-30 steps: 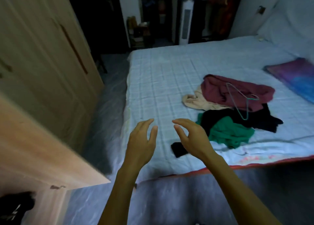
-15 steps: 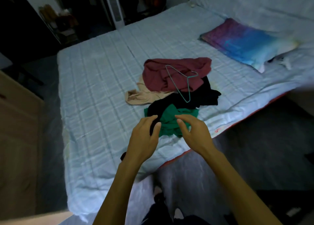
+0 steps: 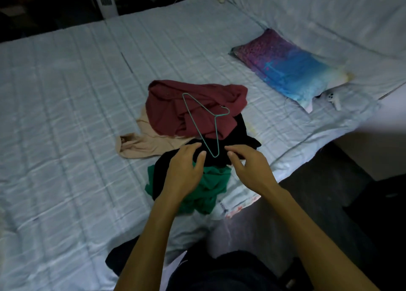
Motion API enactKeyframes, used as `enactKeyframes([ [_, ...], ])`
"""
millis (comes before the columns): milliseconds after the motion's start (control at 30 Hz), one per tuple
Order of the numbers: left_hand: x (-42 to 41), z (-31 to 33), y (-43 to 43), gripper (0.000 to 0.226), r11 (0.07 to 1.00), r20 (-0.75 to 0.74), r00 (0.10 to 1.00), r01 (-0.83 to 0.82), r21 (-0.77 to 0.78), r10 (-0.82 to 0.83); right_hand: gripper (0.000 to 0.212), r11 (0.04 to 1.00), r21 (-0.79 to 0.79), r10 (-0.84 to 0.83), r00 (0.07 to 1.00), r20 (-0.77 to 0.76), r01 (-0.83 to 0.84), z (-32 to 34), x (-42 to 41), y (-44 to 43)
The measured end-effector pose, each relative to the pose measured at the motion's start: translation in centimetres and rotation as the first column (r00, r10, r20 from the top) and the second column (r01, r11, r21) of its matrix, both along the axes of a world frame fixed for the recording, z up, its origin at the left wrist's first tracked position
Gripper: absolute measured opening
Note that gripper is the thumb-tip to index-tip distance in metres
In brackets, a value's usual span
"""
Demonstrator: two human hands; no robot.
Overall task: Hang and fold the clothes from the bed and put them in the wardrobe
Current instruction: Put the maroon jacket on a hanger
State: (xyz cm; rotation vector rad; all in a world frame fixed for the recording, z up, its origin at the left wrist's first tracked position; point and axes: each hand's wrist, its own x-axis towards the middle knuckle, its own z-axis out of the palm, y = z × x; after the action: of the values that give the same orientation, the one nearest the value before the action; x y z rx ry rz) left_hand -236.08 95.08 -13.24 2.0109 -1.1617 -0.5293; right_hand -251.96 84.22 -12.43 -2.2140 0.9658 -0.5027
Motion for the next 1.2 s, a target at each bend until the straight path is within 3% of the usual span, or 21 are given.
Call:
enactKeyframes([
  [467, 5.2, -2.9, -14.0, 0.034, 0.993, -0.035, 0.998, -0.052, 0.101, 0.056, 0.028, 0.983, 0.18, 0.044, 0.996, -0.073, -0.03, -5.5, 5.9, -14.1],
  [700, 5.9, -5.6, -20.5, 0.028, 0.956, -0.052, 0.972, -0.216, 0.199, 0.23, 0.027, 0.938, 0.33, 0.152, 0.983, -0.099, -0.111, -10.4, 8.1, -23.2],
  [967, 8.9, -9.8, -26.9, 0.032, 0.917, 0.006, 0.962, -0.263, 0.3, 0.274, 0.027, 0.906, 0.38, 0.275, 0.942, -0.194, -0.186, -16.2, 13.4, -29.8],
  [1067, 10.5, -11.9, -28.7, 0.033, 0.912, 0.005, 0.961, -0.266, 0.311, 0.278, 0.029, 0.904, 0.403, 0.26, 0.933, -0.247, -0.145, -18.9, 15.5, -30.4],
  [1200, 12.4, -15.1, -30.5, 0.032, 0.908, -0.012, 0.96, -0.261, 0.329, 0.28, 0.041, 0.866, 0.497, 0.148, 0.928, -0.341, 0.044, -23.4, 17.8, -31.0],
])
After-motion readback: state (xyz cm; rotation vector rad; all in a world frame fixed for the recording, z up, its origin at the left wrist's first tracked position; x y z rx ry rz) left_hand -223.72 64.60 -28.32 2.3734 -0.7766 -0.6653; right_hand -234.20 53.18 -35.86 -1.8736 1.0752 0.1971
